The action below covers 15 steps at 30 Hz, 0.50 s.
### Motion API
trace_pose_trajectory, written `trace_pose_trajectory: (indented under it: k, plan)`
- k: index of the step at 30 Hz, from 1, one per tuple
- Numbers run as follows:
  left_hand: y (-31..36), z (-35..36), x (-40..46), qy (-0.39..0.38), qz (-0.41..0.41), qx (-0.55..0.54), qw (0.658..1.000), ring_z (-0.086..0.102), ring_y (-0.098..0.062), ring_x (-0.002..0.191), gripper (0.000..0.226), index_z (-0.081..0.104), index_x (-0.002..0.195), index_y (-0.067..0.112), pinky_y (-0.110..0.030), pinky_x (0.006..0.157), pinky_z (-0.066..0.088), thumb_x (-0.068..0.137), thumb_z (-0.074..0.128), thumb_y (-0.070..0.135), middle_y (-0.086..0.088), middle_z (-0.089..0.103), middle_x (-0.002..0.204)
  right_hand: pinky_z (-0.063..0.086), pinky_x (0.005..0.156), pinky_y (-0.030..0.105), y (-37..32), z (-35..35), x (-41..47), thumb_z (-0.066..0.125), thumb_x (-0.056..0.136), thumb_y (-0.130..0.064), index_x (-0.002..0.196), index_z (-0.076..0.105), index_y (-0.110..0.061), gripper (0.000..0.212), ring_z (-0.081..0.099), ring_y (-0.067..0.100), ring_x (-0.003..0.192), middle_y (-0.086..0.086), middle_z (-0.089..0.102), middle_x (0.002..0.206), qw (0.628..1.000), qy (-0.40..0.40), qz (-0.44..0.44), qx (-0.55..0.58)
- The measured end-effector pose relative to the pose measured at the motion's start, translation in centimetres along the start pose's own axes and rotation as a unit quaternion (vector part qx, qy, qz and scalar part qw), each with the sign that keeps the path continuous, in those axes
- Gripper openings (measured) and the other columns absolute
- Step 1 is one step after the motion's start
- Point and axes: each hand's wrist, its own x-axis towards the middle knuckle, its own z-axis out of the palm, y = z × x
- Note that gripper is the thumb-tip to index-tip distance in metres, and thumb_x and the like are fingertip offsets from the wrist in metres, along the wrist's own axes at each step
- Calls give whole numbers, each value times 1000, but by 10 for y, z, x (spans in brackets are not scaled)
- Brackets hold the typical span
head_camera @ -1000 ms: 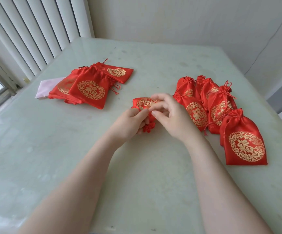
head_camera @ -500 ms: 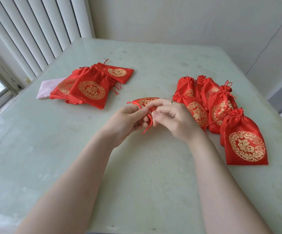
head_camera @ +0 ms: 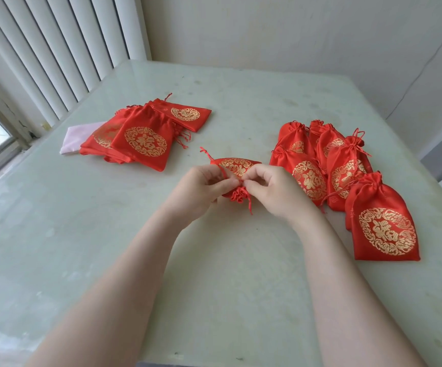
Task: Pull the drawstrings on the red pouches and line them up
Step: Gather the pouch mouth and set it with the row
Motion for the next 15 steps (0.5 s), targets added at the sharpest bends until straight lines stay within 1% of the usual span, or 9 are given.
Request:
trace_pose_trajectory:
  k: [2, 3, 6, 8, 10, 12, 13, 14, 15]
  plan:
    - [0, 0, 1, 24, 50, 112, 992, 51, 5, 52, 8, 63, 81, 14, -10, 53, 39, 85, 64, 7, 10, 58, 62, 34, 54, 10, 0, 0, 1, 55, 86, -5, 70, 57, -22, 23, 46, -7, 51, -24, 54, 48, 1000, 3, 11, 0]
    - [-1, 0, 1, 37, 75, 155, 984, 53, 3, 55, 7, 64, 81, 13, -11, 56, 41, 83, 65, 7, 8, 60, 65, 33, 54, 10, -1, 0, 1, 54, 85, -5, 71, 57, -21, 22, 45, -6, 50, -25, 52, 47, 1000, -2, 14, 5]
    - [-9, -1, 3, 94, 150, 233, 956, 54, -14, 63, 6, 66, 82, 7, -23, 62, 42, 79, 66, 3, 0, 60, 73, 34, 57, 11, -4, 3, -1, 58, 84, -4, 67, 57, -23, 25, 43, -3, 53, -16, 53, 55, 999, -30, -1, 11]
    - [-12, 0, 4, 139, 179, 246, 942, 52, -16, 62, 9, 66, 83, 6, -24, 59, 43, 76, 61, 5, 2, 57, 74, 36, 61, 11, -5, 7, -2, 60, 84, -4, 67, 58, -24, 26, 46, -4, 57, -13, 56, 64, 998, -56, -4, 16]
    - [-11, 0, 4, 168, 192, 227, 940, 54, -15, 61, 13, 66, 83, 6, -25, 58, 45, 73, 57, 10, 4, 57, 72, 37, 59, 10, -6, 10, -1, 58, 87, -7, 71, 59, -22, 22, 49, -6, 55, -10, 58, 64, 997, -50, 17, 59]
    - [-9, 0, 3, 172, 214, 212, 938, 54, -10, 61, 12, 65, 83, 5, -25, 59, 46, 74, 59, 10, 5, 57, 72, 36, 52, 7, -9, 12, -1, 56, 91, -11, 88, 59, -17, 8, 50, -6, 49, -5, 60, 65, 988, -26, 59, 142]
    - [-9, 0, 2, 170, 228, 209, 936, 53, -10, 64, 10, 65, 83, 5, -23, 58, 45, 74, 61, 9, 5, 57, 72, 35, 49, 6, -9, 12, -1, 55, 91, -12, 99, 57, -16, 9, 50, -6, 47, -4, 60, 67, 983, -14, 70, 169]
    - [-8, -1, 2, 169, 240, 205, 934, 52, -10, 65, 9, 65, 83, 4, -20, 58, 44, 75, 62, 8, 5, 57, 72, 34, 48, 6, -9, 11, -1, 55, 91, -12, 108, 56, -17, 18, 50, -6, 47, -3, 61, 68, 980, -11, 75, 186]
    - [-8, -1, 2, 169, 247, 200, 933, 52, -8, 66, 8, 64, 83, 4, -17, 58, 43, 76, 62, 8, 5, 57, 73, 34, 48, 7, -9, 11, -2, 55, 91, -11, 111, 56, -17, 21, 50, -6, 48, -3, 61, 68, 977, -16, 73, 200]
